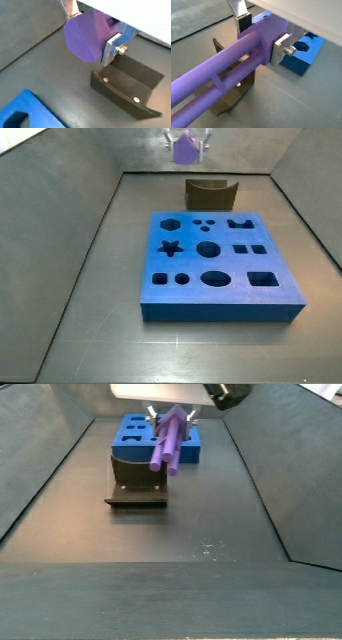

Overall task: Pick up the 3 prong object. Move up. Rotate the 3 prong object. Place the 3 prong object on the fixture. Regrasp the 3 prong object. Move to above the board. Insert the 3 prong object.
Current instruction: Place the 3 prong object on the fixture.

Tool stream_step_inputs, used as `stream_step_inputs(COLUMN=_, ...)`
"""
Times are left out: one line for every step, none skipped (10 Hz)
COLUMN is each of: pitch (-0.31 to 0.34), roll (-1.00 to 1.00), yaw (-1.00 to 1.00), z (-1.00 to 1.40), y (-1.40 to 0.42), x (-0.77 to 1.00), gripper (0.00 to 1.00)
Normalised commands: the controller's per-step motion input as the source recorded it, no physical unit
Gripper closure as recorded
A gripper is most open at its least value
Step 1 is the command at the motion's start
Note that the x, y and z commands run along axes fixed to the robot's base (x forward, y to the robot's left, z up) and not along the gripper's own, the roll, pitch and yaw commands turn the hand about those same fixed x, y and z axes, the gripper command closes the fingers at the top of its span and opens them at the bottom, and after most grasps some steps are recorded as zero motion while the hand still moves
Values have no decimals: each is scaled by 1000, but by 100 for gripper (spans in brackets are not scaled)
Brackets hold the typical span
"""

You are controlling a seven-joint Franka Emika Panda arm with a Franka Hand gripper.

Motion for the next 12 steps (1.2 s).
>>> stream_step_inputs(pitch=54, roll=-1000, yaw=126, z=832, y=-230, x=1000, gripper=100)
stream_step_inputs(pitch=65, roll=-1000, yaw=120, z=812, y=-193, x=873, gripper=100)
stream_step_inputs(pitch=74, roll=-1000, yaw=109, z=707, y=-109, x=775, gripper=100)
stream_step_inputs(pitch=89, roll=-1000, yaw=91, z=363, y=-17, x=511, gripper=100)
stream_step_inputs(pitch=96, roll=-1000, yaw=86, z=210, y=3, x=408, gripper=100)
stream_step_inputs(pitch=107, roll=-1000, yaw=73, z=16, y=18, x=261, gripper=100)
stream_step_inputs(pitch=125, roll=-1000, yaw=62, z=32, y=23, x=169, gripper=100)
stream_step_inputs(pitch=143, roll=-1000, yaw=45, z=36, y=36, x=61, gripper=100)
stream_step_inputs(pitch=143, roll=-1000, yaw=35, z=17, y=34, x=44, gripper=100)
stream_step_inputs(pitch=154, roll=-1000, yaw=8, z=-3, y=31, x=50, gripper=100)
stream_step_inputs(pitch=179, roll=-1000, yaw=-15, z=-4, y=33, x=65, gripper=100)
stream_step_inputs(pitch=205, roll=-1000, yaw=-43, z=-11, y=41, x=80, gripper=100)
